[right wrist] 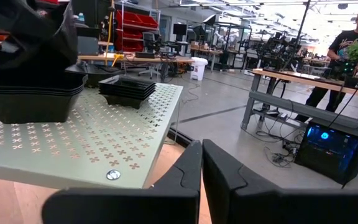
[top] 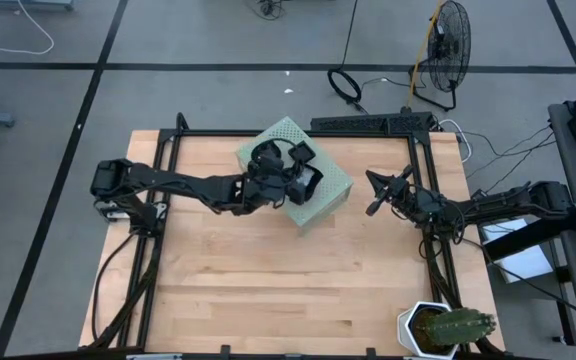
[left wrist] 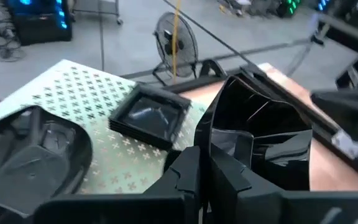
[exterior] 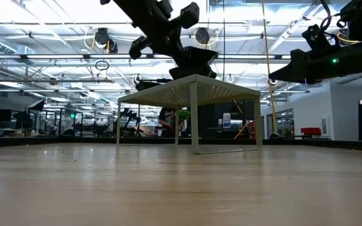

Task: Pick & Place Mini shaped plates
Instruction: Stack the distorted square plate on top of the other distorted square plate on the shelf, then return to Home Position

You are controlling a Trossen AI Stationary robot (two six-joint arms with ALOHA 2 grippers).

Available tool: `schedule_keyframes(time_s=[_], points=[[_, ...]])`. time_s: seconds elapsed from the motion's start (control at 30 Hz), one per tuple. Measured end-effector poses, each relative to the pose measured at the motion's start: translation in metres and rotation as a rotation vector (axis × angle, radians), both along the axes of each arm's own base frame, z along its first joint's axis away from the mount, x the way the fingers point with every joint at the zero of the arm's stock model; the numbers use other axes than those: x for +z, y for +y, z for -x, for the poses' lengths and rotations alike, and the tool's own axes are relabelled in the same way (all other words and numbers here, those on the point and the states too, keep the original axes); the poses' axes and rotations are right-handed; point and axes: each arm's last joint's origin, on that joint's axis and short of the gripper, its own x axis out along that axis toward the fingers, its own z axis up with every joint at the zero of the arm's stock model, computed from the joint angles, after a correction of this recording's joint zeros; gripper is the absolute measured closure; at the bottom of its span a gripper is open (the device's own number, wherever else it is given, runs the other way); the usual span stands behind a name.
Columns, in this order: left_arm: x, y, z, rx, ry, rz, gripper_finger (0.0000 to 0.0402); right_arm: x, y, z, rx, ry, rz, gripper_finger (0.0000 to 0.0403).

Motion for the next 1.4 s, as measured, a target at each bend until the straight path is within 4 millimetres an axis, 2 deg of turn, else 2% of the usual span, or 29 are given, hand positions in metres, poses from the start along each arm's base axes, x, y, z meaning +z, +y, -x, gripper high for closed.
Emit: schedule_keyframes(time_s=[0.3,0.57,0.73,0.9,1.03,1.13,1.27,1.33,1.4], points=[[0.000,-0.002,-0.001,-0.085,0.007,0.040,0.0366,0.000,0.000,0.000,0.000,0.000,0.000,0.0399],[0.004,-0.002,0.002,-0.095,0.015,0.037,0.0273,0.000,0.000,0.000,0.000,0.000,0.000,0.0399],[0.029,-0.002,0.019,-0.127,0.016,-0.018,0.0215,0.000,0.000,0.000,0.000,0.000,0.000,0.0399],[0.073,-0.005,0.055,-0.172,-0.034,-0.082,0.0176,0.000,0.000,0.000,0.000,0.000,0.000,0.0399],[0.105,-0.014,0.098,-0.301,-0.070,-0.060,0.0156,0.000,0.000,0.000,0.000,0.000,0.000,0.0399],[0.119,-0.018,0.135,-0.425,0.000,-0.091,0.0146,0.000,0.000,0.000,0.000,0.000,0.000,0.0399],[0.125,-0.022,0.186,-0.575,0.112,-0.088,0.0136,0.000,0.000,0.000,0.000,0.000,0.000,0.0399],[0.118,-0.024,0.203,-0.587,0.152,-0.033,0.0133,0.000,0.000,0.000,0.000,-0.001,0.000,0.0399],[0.103,-0.026,0.212,-0.568,0.195,-0.046,0.0133,0.000,0.000,0.000,0.000,0.000,0.000,0.0399]])
